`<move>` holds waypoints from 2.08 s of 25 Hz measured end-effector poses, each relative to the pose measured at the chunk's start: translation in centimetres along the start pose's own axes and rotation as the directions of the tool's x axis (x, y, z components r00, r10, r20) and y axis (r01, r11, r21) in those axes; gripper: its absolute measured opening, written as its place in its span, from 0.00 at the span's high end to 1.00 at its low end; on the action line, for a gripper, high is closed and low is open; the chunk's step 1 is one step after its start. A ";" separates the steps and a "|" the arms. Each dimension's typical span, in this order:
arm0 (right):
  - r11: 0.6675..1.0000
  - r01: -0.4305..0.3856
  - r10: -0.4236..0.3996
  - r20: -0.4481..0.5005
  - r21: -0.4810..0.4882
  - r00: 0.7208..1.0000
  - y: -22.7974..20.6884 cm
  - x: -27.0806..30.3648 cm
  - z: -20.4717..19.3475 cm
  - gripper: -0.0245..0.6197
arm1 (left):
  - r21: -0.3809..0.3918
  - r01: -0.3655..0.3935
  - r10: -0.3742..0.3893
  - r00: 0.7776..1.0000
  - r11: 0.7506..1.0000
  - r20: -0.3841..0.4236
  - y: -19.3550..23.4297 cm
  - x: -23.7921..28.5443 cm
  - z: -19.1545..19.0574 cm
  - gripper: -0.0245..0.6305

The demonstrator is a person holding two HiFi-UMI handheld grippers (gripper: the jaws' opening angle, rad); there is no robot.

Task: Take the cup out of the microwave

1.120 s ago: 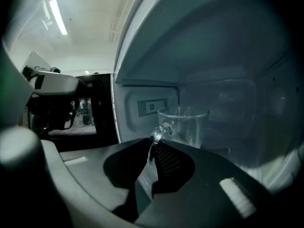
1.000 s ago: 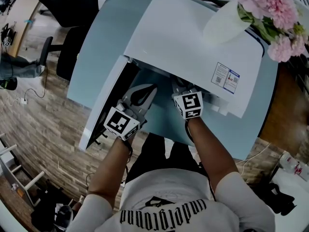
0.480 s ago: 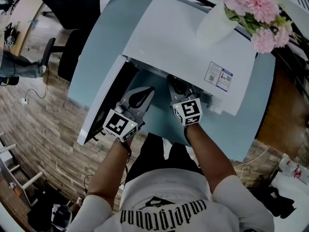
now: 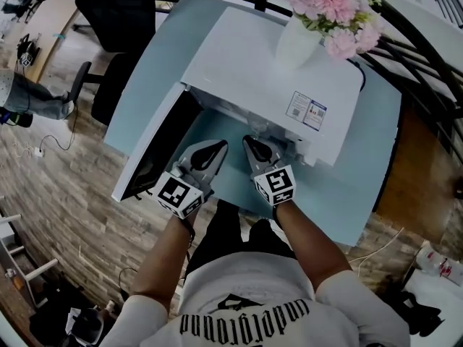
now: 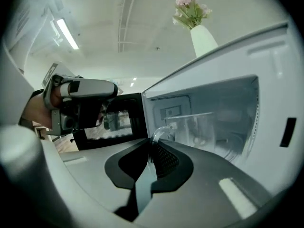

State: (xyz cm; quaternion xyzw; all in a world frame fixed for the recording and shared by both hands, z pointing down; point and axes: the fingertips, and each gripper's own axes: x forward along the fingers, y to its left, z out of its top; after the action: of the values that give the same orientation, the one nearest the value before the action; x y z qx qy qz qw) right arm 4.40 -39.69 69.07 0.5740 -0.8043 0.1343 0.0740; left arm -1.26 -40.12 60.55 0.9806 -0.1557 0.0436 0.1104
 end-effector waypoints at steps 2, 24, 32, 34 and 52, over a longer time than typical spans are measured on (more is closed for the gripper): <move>1.000 -0.015 0.015 0.002 0.002 1.000 0.8 -1.1 0.0 0.95 | 0.007 -0.010 0.010 1.000 1.000 0.004 -0.9 -0.3 0.3 0.89; 0.968 -0.233 0.242 0.113 -0.094 0.964 7.1 -14.0 8.3 0.95 | 0.061 -0.117 0.114 0.992 0.991 0.060 -11.3 -3.6 5.1 0.89; 0.954 -0.285 0.297 0.166 -0.091 0.940 7.5 -18.7 13.8 0.94 | 0.057 -0.117 0.112 0.990 0.991 0.082 -14.8 -3.8 8.6 0.89; 0.950 -0.293 0.308 0.183 -0.105 0.934 7.6 -19.6 15.2 0.94 | 0.071 -0.118 0.111 0.989 0.990 0.092 -15.5 -3.8 9.5 0.89; 0.926 -0.355 0.376 0.249 -0.128 0.893 8.6 -26.7 19.8 0.94 | 0.133 -0.186 0.170 0.977 0.973 0.126 -21.9 -8.3 14.4 0.89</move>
State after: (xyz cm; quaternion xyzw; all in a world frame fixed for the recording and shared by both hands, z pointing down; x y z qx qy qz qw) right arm 5.79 -18.90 41.74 0.4220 -0.9051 0.0348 -0.0395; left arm -1.52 -20.65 41.10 0.9690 -0.2456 0.0086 0.0257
